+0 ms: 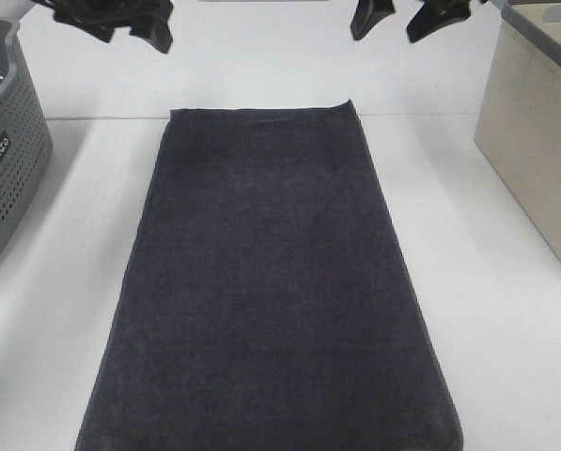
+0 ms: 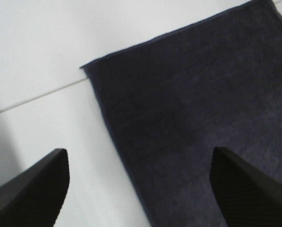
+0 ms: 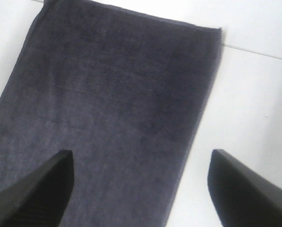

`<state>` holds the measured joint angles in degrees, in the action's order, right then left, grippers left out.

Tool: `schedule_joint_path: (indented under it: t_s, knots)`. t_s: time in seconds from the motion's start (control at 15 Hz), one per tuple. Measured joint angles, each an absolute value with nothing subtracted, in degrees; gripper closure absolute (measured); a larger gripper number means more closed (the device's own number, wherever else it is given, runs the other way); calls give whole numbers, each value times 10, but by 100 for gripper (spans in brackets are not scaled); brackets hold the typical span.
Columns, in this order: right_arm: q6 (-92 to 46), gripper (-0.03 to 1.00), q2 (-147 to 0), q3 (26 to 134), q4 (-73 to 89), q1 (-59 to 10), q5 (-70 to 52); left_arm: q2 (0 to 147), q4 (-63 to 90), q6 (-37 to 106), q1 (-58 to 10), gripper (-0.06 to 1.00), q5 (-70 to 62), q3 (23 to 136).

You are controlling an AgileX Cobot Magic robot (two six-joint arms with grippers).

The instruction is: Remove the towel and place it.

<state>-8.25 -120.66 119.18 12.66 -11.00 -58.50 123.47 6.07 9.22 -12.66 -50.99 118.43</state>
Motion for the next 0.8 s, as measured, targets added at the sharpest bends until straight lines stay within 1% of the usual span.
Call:
schedule_joint_path:
  t_s: [0.13, 0.27, 0.33, 0.4, 0.47, 0.53, 0.67, 0.8]
  knots:
    - [-46, 20, -1142, 1192, 70, -108, -633, 1170, -14, 29, -119, 17, -605, 1185]
    - [-21, 20, -1105, 1192, 62, -92, -666, 1135, -49, -7, -94, 17, -646, 1187]
    - [-5, 20, -1087, 1192, 64, -74, -686, 1114, -58, -20, -67, 17, -662, 1187]
    - [8, 20, -1069, 1192, 67, -43, -694, 1092, -63, -32, -8, 17, -684, 1187]
    - [8, 20, -1069, 1192, 67, -43, -694, 1092, -63, -32, -8, 17, -684, 1187]
    - [9, 20, -1060, 1192, 67, -36, -697, 1085, -62, -34, 15, 17, -694, 1187]
    - [9, 20, -1044, 1191, 74, -37, -698, 1075, -53, -22, 15, 17, -694, 1182]
    - [9, 20, -990, 1145, 76, -37, -696, 1039, -30, -14, 14, 17, -694, 1131]
